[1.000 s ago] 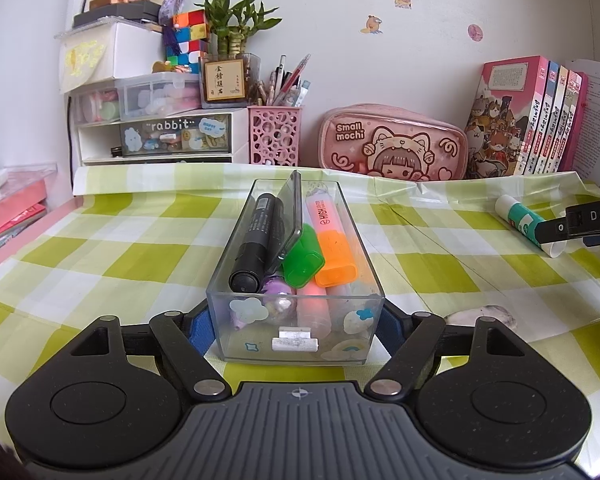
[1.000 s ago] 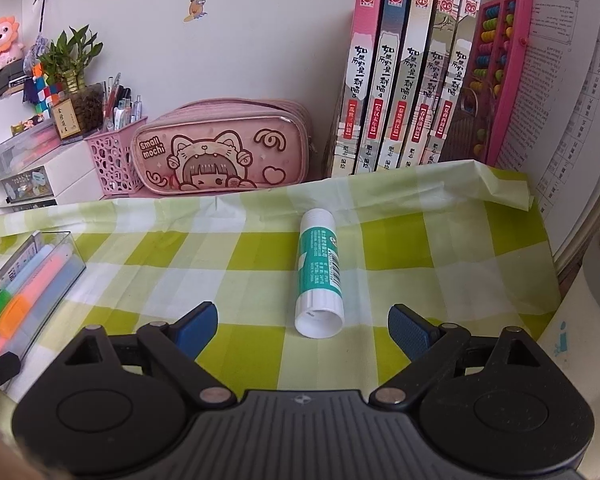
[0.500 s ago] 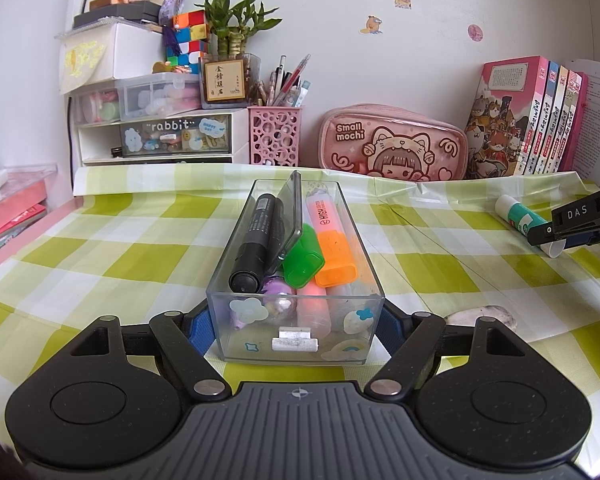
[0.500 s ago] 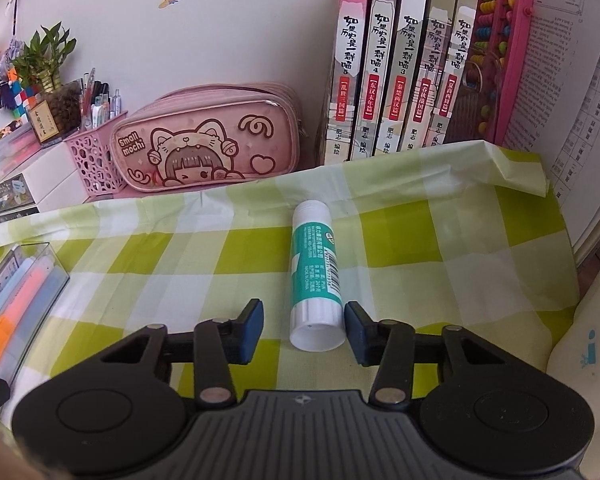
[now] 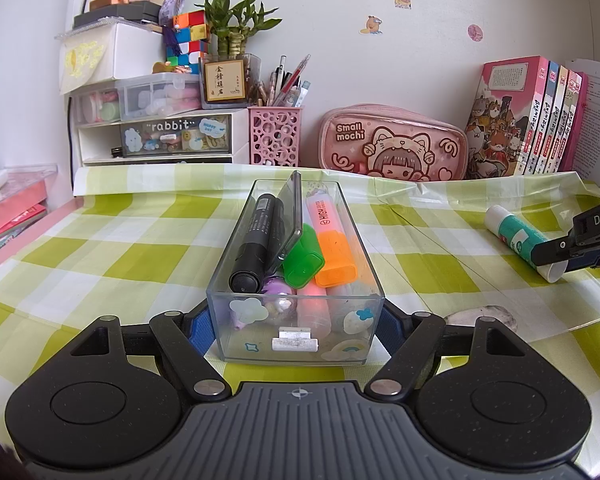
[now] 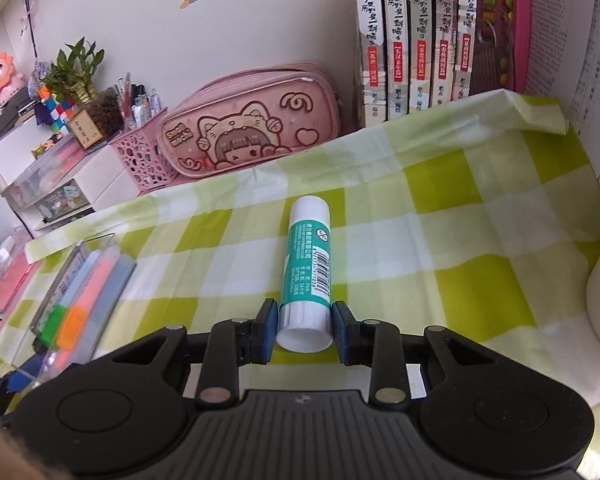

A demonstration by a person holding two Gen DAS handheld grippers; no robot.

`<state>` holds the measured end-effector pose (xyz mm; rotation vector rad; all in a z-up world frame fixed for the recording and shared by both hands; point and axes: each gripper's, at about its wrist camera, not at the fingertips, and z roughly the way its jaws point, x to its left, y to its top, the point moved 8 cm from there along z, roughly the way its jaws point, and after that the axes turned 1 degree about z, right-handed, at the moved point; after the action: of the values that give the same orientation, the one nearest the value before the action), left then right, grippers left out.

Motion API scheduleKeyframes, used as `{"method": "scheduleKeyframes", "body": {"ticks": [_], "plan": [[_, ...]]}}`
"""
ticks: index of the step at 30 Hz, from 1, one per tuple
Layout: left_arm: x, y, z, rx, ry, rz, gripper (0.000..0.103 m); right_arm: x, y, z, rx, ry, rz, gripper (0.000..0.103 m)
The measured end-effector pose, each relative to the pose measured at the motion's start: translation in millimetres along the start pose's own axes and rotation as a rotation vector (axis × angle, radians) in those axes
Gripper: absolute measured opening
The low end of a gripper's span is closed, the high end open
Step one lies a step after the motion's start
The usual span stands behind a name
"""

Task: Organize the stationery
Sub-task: 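Grasp the green-labelled glue stick with the right tool and lift it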

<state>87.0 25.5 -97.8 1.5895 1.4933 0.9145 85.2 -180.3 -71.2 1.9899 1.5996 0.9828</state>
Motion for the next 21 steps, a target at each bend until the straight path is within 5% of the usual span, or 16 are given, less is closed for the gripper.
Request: {"method": "scheduleKeyframes", "body": {"ticks": [10,21], "plan": [[0,0,0,0.000,0.000,0.000,0.076,44,-25,-3,0.100,0.156,0.023,0.033],[0,0,0,0.000,0.000,0.000,0.076,50,-6,-6,0.088,0.171,0.010,0.038]]}}
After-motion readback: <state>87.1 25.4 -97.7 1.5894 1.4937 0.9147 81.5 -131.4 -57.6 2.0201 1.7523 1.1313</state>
